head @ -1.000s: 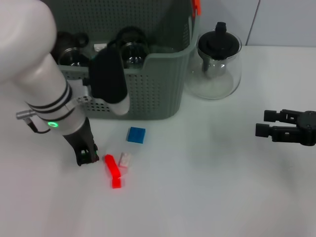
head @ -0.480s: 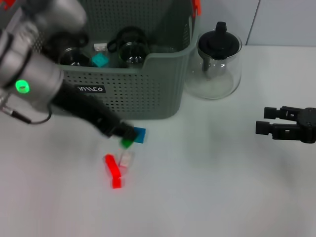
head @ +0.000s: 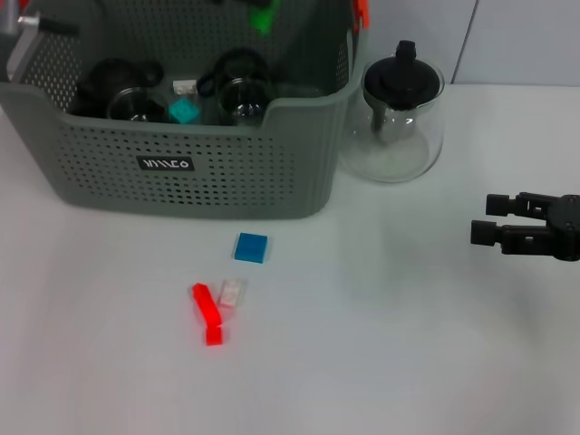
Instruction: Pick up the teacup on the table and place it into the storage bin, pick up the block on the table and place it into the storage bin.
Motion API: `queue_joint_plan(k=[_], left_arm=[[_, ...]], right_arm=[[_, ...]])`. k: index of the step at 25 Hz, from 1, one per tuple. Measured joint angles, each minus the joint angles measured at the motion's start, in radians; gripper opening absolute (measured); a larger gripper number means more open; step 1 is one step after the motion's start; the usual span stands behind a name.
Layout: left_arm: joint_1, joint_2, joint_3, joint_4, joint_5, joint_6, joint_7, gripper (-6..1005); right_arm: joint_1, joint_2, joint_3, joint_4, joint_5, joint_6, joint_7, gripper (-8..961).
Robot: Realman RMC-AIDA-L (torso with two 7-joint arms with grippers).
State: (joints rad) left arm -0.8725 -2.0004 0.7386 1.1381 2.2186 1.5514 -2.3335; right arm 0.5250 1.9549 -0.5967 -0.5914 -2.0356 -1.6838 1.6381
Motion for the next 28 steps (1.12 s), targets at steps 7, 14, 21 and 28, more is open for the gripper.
queue_joint_plan(k=[7,14,21,28], left_arm=[[-0.094,0.019,0.065,-0.213,0.204,-0.345,-0.012,224],[-0.131,-0.010,0.231,-0.297,0.436,-0.570,-0.162,234],[-0.149,-0.041,0.253,-0.296,0.587,-0.580,-0.205,243],[-0.139,-0.055,0.222,-0.232,0.598,-0.535,-0.218,504]], right_arm=[[0.001,-0.001,0.000,-0.001,0.000,0.000,-0.001,943],[0.001,-0.001,-0.005,-0.001,0.000,0.001,-0.003,943],[0.000,-0.001,-0.007,-0.001,0.000,0.000,-0.003,943],[0.001,-0.001,-0.008,0.001,0.000,-0.001,-0.014,944]])
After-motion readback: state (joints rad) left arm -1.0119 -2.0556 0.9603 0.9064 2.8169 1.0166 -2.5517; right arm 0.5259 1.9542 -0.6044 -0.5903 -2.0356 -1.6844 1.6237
